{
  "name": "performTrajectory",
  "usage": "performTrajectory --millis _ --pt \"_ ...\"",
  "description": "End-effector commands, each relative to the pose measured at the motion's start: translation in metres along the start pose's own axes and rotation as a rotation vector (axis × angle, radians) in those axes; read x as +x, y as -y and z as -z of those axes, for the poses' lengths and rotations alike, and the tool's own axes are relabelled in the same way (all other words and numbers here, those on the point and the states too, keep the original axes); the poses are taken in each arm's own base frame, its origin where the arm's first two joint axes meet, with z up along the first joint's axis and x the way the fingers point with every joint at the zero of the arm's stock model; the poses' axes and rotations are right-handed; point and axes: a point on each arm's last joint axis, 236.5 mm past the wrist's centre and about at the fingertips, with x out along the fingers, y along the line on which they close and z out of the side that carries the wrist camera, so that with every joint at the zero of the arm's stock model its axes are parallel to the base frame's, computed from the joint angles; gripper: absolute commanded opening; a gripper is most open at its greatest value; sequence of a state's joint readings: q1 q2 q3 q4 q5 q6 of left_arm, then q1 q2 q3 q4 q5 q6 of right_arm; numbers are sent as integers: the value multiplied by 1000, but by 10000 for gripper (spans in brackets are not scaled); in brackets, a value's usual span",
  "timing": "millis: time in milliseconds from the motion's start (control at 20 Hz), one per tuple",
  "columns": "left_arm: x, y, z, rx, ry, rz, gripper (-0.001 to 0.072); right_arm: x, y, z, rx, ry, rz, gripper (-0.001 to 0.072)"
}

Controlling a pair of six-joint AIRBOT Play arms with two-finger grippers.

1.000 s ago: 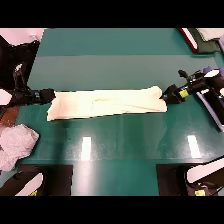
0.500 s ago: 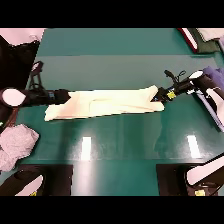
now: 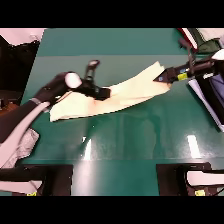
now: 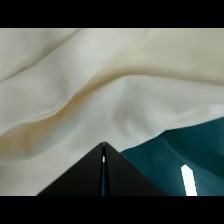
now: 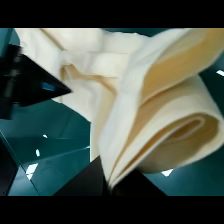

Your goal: Fold the shirts.

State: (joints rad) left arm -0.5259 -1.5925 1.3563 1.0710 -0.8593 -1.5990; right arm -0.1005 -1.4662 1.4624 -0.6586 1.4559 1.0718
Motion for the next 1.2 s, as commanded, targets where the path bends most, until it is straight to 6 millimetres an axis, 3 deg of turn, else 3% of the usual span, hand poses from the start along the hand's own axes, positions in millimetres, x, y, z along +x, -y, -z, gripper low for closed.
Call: performTrajectory --millis 0,250,400,550,800,1000,1150 --pt "57 5 12 15 -121 -4 26 -32 -54 -17 -83 67 12 9" --pt "55 -11 0 13 -90 -39 27 -35 -88 -24 -134 72 -5 9" --pt "25 -15 -22 -2 -36 -34 27 -18 -105 -20 -154 44 -34 9" --pt "-34 -13 -55 42 69 -26 27 5 -121 -19 -182 26 -60 8" --pt "-173 -41 -99 69 304 -109 27 69 -146 -6 -193 -59 -122 9" --pt "-277 -69 -98 66 451 -240 27 114 -174 -17 -260 -67 -162 9" --pt "-320 -84 -80 83 469 -356 28 152 -198 -25 -316 -69 -197 8"
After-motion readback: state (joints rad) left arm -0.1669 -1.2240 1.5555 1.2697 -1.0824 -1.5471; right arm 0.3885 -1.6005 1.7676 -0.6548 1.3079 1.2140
